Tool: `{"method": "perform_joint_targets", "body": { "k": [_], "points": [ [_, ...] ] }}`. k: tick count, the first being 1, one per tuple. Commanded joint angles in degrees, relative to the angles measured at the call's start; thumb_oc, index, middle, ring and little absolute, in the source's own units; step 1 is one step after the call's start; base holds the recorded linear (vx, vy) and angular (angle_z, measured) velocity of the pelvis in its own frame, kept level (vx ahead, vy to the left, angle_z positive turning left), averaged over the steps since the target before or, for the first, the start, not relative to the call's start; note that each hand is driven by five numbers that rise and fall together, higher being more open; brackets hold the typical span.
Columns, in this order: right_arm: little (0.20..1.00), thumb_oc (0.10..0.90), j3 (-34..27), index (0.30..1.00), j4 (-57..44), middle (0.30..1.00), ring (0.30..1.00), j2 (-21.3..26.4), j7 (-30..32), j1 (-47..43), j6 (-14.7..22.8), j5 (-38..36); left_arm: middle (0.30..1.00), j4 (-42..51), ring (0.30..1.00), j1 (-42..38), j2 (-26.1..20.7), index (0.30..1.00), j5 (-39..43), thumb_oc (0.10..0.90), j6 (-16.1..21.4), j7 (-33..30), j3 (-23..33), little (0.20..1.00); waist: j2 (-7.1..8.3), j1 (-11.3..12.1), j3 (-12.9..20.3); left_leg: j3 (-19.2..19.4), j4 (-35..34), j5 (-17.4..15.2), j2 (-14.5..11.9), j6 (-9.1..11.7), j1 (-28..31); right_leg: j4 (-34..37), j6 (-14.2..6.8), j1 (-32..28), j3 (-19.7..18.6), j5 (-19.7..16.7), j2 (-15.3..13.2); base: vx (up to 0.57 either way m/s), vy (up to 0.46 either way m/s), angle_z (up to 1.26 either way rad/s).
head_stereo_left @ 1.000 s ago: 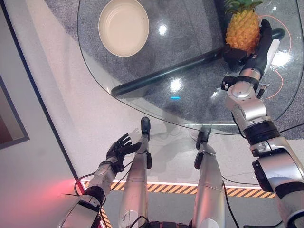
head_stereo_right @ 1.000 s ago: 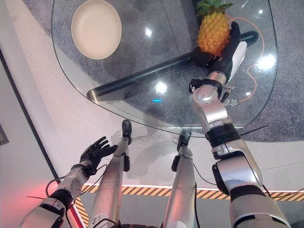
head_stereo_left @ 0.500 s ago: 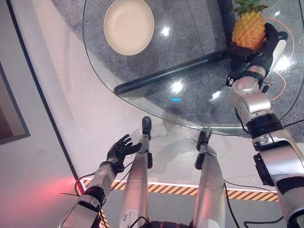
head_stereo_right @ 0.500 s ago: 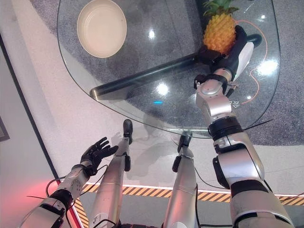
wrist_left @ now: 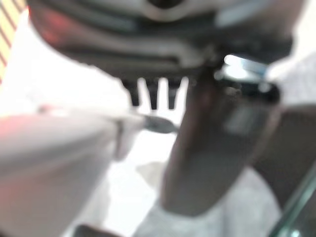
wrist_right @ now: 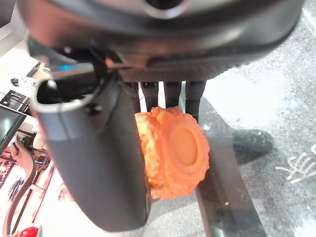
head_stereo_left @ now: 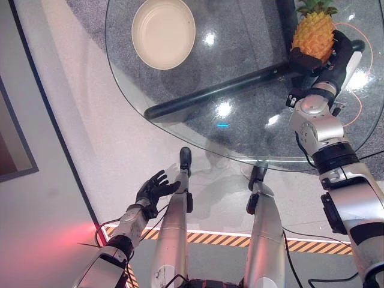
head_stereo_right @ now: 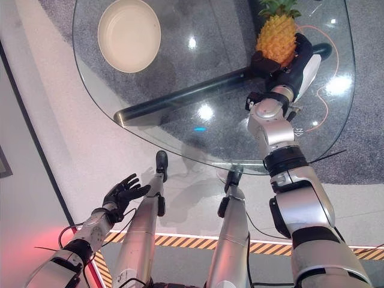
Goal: Pick up the fruit to the plate
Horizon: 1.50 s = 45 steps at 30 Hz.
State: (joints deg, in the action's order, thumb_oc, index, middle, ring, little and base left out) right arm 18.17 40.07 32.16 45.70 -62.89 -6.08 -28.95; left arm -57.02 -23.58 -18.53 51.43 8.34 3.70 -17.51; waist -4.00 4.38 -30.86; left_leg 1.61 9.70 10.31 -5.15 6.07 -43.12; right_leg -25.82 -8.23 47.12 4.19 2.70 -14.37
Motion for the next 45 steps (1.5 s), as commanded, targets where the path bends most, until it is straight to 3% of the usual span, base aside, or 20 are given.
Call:
{"method": "perform_joint_targets", "body": {
  "k": [1,4,8,16,25,34,45],
  "points": [
    [0.2,0.1,2.8,0.3,-1.1,0.3,0.3,3.3,-0.6,-2.5,1.9,3.0,0.9,1.4,0.9,0.6,-1.7,0.9,8.0,0.8,3.9,-3.8,3.2,0.9,-1.99,0.5,1.1,-0.6,4.9,-5.2,0.9,-0.5,-0.7,6.9,0.5,-1.9,5.6,-6.2,-0.1,0.0,0.0,0.0],
    [0.2,0.1,1.5,0.3,-4.4,0.3,0.3,2.7,0.0,-0.1,3.0,6.7,0.9,4.8,0.9,-0.7,-2.1,0.9,15.0,0.8,9.2,-8.4,9.1,0.9,-1.42,0.4,1.1,-0.9,4.6,-5.2,1.0,-0.4,-0.5,6.9,0.5,-2.2,5.6,-5.8,0.0,0.0,0.0,0.0],
    [0.2,0.1,0.4,0.3,-7.8,0.3,0.3,2.1,0.6,1.5,2.9,10.4,0.9,8.2,0.9,-2.4,-2.9,0.9,18.4,0.8,13.0,-11.3,12.2,0.9,-0.83,0.4,1.1,-1.1,4.4,-5.2,1.1,-0.3,-0.4,7.1,0.4,-2.4,5.8,-5.7,0.0,-0.02,-0.042,0.01],
    [0.2,0.1,-1.8,0.3,-18.1,0.3,0.3,0.0,-0.1,8.2,3.8,17.4,0.9,19.5,0.9,-11.9,-6.1,0.9,15.6,0.8,21.3,-20.1,16.6,0.9,0.87,-1.1,1.1,-1.1,4.4,-5.3,0.8,-0.1,-1.0,7.1,0.2,-2.1,5.3,-5.6,0.4,-0.02,-0.038,0.01],
    [0.2,0.1,-2.0,0.3,-24.8,0.3,0.3,-1.4,-4.1,12.3,7.3,27.6,0.9,26.6,0.9,-14.8,-5.0,0.9,12.2,0.8,26.7,-19.0,18.0,0.9,1.82,-2.0,1.1,-0.9,4.5,-5.7,0.5,0.3,-1.5,8.0,-0.1,-2.2,5.1,-5.7,0.5,0.0,-0.008,0.0],
    [0.2,0.1,-2.0,0.3,-30.5,0.3,0.3,-2.4,-7.9,14.8,9.2,35.8,0.9,33.2,0.9,-13.8,-2.6,0.9,9.3,0.8,27.4,-13.7,18.0,0.9,1.91,-2.2,1.1,-0.9,4.5,-5.9,0.4,0.3,-1.8,8.4,-0.3,-2.1,5.0,-5.6,0.6,0.0,-0.004,0.0],
    [0.2,0.1,0.0,0.3,-35.7,0.3,0.3,-1.5,-13.5,16.7,12.4,43.1,0.9,39.6,0.9,-11.9,-2.5,0.9,9.5,0.8,21.1,-4.4,14.5,0.9,1.77,-2.6,1.1,-0.6,4.6,-6.0,0.4,0.3,-2.1,8.8,-0.7,-2.1,5.0,-6.2,0.3,0.0,0.0,0.0]
  ]
}}
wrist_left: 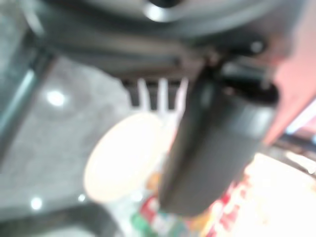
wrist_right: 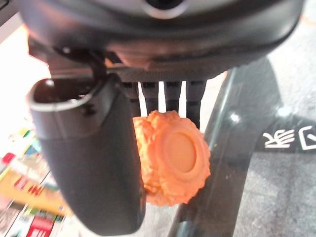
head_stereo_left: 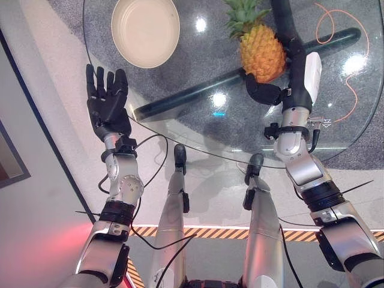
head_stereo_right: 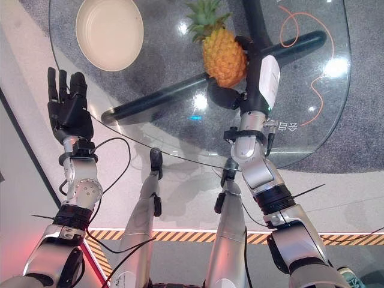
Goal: Pick up the fruit to the plate
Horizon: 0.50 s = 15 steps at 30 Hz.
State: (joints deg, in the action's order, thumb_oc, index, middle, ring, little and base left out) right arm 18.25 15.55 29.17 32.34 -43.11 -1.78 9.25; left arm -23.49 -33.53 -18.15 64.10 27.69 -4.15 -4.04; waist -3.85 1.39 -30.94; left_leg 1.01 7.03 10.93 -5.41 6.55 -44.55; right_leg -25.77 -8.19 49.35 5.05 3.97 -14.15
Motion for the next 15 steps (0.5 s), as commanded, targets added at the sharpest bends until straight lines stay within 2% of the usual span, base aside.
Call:
{"method": "perform_joint_targets", "body": {
  "k": [1,10,15],
  "points": [
    [0.2,0.1,0.0,0.3,-11.8,0.3,0.3,1.8,-0.7,-2.9,8.3,5.0,0.9,6.6,0.9,-1.7,-3.0,0.9,-2.8,0.8,1.0,4.2,0.7,0.9,1.62,0.4,1.1,0.0,7.2,-6.6,0.7,-0.2,-0.6,8.9,-0.8,-4.3,4.1,-7.5,0.1,0.0,0.0,0.0],
    [0.2,0.1,1.6,0.3,-16.3,0.3,0.3,3.4,-5.2,-2.5,9.7,6.1,0.9,9.5,0.9,-0.7,-3.8,0.9,1.1,0.8,-3.3,7.8,-1.5,0.9,1.45,0.2,1.1,0.2,7.3,-6.5,0.7,-0.2,-0.7,9.1,-1.2,-4.3,4.2,-7.9,-0.2,0.0,0.0,0.0],
    [0.2,0.1,2.9,0.3,-18.4,0.3,0.3,3.5,-8.3,-2.7,10.6,6.8,0.9,10.2,0.9,-0.4,-3.2,0.9,4.4,0.8,-3.6,9.0,-1.7,0.9,1.46,0.2,1.1,0.1,7.4,-6.5,0.8,-0.3,-0.8,9.1,-1.2,-4.2,4.4,-8.0,-0.3,0.0,0.0,0.0]
  ]
}}
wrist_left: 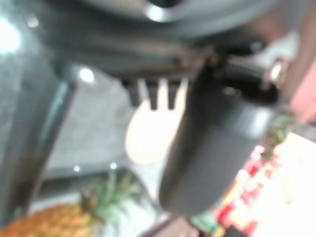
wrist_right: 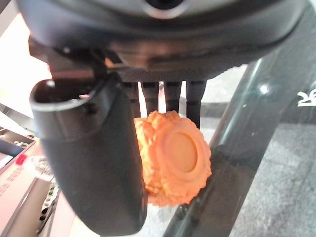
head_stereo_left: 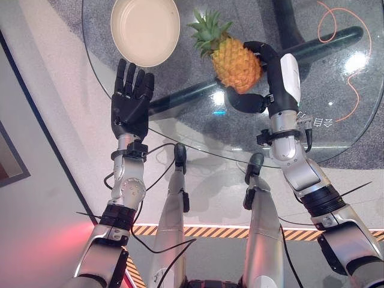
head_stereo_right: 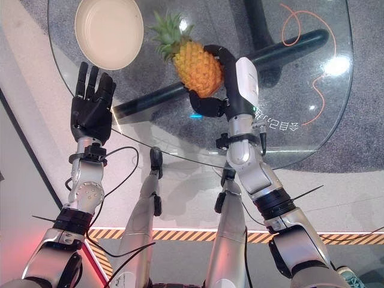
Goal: Pick up the fruit to the plate
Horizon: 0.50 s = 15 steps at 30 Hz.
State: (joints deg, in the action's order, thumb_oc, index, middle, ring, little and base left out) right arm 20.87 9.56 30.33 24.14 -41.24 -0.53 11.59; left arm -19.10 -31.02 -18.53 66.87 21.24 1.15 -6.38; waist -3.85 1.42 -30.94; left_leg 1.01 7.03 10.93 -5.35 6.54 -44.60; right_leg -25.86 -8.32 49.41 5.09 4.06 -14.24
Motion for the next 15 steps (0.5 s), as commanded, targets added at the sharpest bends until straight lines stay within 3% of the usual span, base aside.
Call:
{"method": "perform_joint_targets", "body": {
  "k": [1,15],
  "points": [
    [0.2,0.1,0.4,0.3,-12.7,0.3,0.3,2.2,-0.6,-4.7,9.5,4.5,0.9,6.0,0.9,-2.9,-2.6,0.9,2.3,0.8,2.6,3.9,0.6,0.9,1.44,0.3,1.1,0.1,7.4,-6.5,0.7,-0.3,-0.7,9.2,-1.1,-4.3,4.4,-8.1,-0.2,0.0,0.0,0.0],
    [0.2,0.1,5.2,0.3,-16.9,0.3,0.3,2.4,-6.3,-6.6,8.6,3.6,0.9,8.6,0.9,-2.3,-1.0,0.9,10.0,0.8,-0.6,9.8,-0.5,0.9,1.17,0.7,1.1,0.2,7.2,-6.3,1.0,-0.4,-0.5,9.4,-1.0,-4.6,4.8,-8.2,-0.6,0.0,0.0,0.0]
  ]
}}
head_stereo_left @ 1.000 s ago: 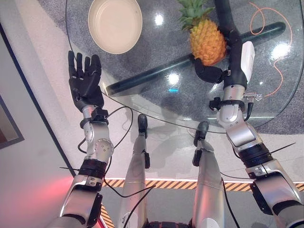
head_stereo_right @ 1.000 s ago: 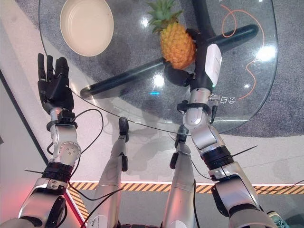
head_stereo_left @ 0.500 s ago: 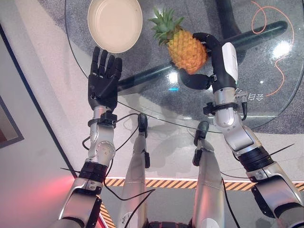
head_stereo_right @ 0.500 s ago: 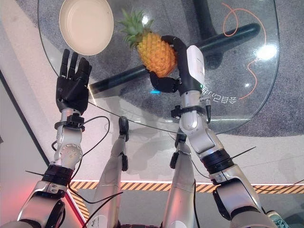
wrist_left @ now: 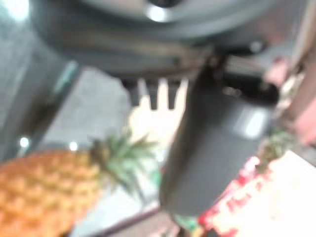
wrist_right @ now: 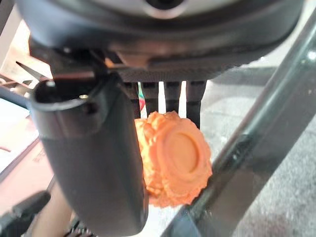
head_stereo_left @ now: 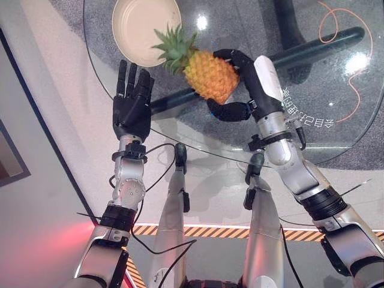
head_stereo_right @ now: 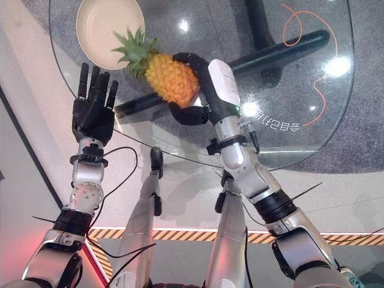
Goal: Pick up the fruit to the plate
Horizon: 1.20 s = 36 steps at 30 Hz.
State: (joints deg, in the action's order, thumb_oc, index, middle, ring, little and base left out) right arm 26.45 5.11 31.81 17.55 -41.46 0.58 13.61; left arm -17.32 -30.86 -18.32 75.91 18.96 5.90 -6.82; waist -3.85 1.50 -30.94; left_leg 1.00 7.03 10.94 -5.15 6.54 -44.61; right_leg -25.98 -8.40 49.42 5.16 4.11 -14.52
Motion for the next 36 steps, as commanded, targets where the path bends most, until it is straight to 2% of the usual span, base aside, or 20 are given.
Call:
{"method": "perform_joint_targets", "body": {
  "k": [1,12,26,31,36],
  "points": [
    [0.2,0.1,-0.2,0.3,-12.6,0.3,0.3,1.0,0.0,-6.4,7.6,1.3,0.9,7.0,0.9,-2.4,-1.3,0.9,0.9,0.8,1.5,5.3,-0.1,0.9,1.15,0.6,1.1,0.2,7.3,-6.3,0.8,-0.4,-0.5,9.5,-1.0,-4.6,4.7,-8.3,-0.3,0.0,0.0,0.0],
    [0.2,0.1,2.0,0.3,-17.0,0.3,0.3,0.8,-2.9,-6.8,7.2,0.1,0.9,10.3,0.9,-2.7,-1.7,0.9,1.6,0.8,-0.7,9.7,-2.3,0.9,0.75,0.6,1.1,0.3,7.0,-6.2,1.0,-0.6,-0.3,9.8,-0.9,-4.6,4.6,-8.6,-0.6,0.0,0.0,0.0],
    [0.2,0.1,3.7,0.3,-20.3,0.3,0.3,1.1,-4.1,-7.8,7.2,-1.7,0.9,11.7,0.9,-2.5,-3.2,0.9,-1.3,0.8,-0.6,4.2,-3.7,0.9,0.72,0.8,1.1,0.3,6.7,-6.0,1.0,-0.7,0.1,10.2,-1.0,-5.1,4.8,-8.9,-0.7,0.0,0.0,0.0],
    [0.2,0.1,4.2,0.3,-20.5,0.3,0.3,1.3,-4.2,-8.5,7.0,-2.2,0.9,12.1,0.9,-2.7,-3.3,0.9,-0.4,0.8,-0.3,6.0,-3.7,0.9,0.58,1.0,1.1,0.3,6.6,-5.8,1.1,-0.8,0.1,10.4,-0.8,-5.2,4.9,-8.9,-0.7,0.0,0.0,0.0],
    [0.2,0.1,4.5,0.3,-20.8,0.3,0.3,0.9,-4.4,-8.7,6.8,-2.2,0.9,12.3,0.9,-3.0,-3.5,0.9,-2.2,0.8,0.0,2.9,-4.1,0.9,0.6,1.1,1.1,0.3,6.6,-5.8,1.1,-0.8,0.1,10.3,-0.8,-5.2,5.0,-8.9,-0.7,0.0,0.0,0.0]
  ]
}}
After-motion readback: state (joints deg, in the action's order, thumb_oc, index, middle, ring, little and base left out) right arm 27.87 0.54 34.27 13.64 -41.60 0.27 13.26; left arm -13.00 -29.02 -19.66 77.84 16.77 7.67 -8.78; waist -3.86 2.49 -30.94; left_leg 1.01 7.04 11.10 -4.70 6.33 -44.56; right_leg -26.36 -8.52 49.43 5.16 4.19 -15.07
